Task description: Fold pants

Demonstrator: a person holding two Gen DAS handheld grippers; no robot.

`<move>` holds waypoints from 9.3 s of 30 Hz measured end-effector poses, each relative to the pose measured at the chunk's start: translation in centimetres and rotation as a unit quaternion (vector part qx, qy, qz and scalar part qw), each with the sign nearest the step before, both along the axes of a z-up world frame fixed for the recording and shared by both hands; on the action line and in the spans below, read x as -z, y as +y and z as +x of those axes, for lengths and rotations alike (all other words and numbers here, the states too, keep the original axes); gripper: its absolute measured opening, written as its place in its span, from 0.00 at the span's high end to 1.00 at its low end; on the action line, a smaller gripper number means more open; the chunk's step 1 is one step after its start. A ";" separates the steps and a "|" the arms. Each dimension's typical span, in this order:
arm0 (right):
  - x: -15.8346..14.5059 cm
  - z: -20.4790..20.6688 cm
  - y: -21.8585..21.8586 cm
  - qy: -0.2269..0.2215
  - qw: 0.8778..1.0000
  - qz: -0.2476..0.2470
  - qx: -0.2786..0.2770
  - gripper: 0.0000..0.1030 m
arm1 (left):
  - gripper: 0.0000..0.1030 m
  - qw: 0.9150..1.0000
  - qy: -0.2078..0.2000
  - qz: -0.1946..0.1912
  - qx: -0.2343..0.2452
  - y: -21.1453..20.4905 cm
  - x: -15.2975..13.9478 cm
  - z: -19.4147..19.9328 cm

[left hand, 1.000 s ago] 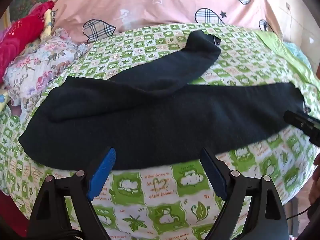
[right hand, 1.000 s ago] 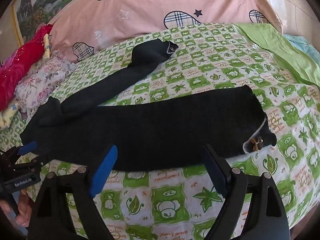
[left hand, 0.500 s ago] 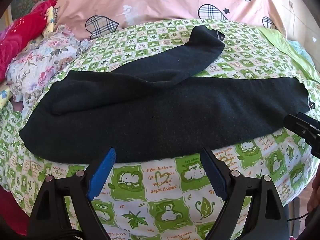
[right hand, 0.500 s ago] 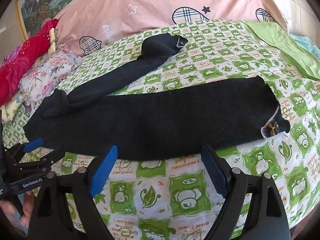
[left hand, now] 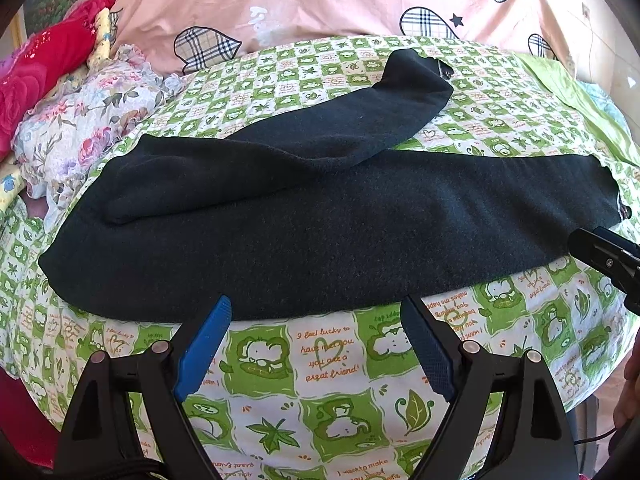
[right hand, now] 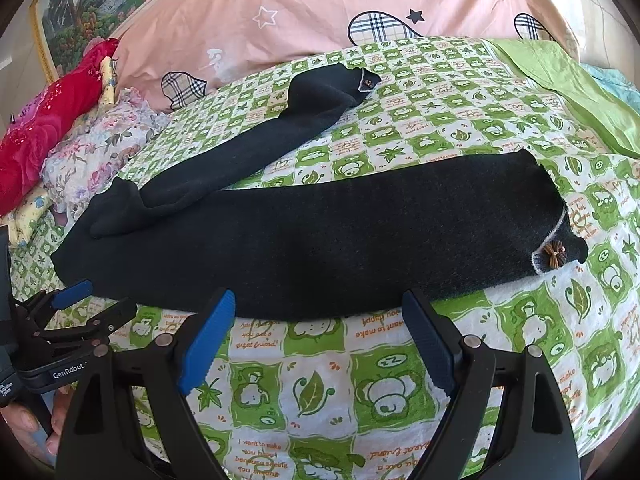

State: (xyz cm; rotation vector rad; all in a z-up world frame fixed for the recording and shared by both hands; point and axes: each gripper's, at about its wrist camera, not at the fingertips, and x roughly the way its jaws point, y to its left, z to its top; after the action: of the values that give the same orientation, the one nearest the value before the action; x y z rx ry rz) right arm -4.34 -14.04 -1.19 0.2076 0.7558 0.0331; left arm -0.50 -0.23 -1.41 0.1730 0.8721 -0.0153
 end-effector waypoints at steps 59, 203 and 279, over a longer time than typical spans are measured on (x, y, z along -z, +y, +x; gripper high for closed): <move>0.0 0.2 0.0 0.004 1.000 0.007 0.000 0.17 | 0.15 1.000 0.013 -0.015 0.001 0.0 0.5 0.4; -2.5 -2.9 -12.5 -0.007 0.973 0.144 0.181 0.68 | 0.48 0.972 0.069 -0.059 0.216 -4.4 -1.4 4.4; -2.5 6.5 25.9 0.029 0.904 -0.055 -0.423 0.96 | 0.94 0.915 -0.013 -0.348 -0.206 27.3 -2.2 1.6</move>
State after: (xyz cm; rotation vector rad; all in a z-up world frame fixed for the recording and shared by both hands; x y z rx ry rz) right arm 2.20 11.83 1.35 -0.2435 0.8585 0.8119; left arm 1.09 27.11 0.74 -0.6799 0.8144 0.0697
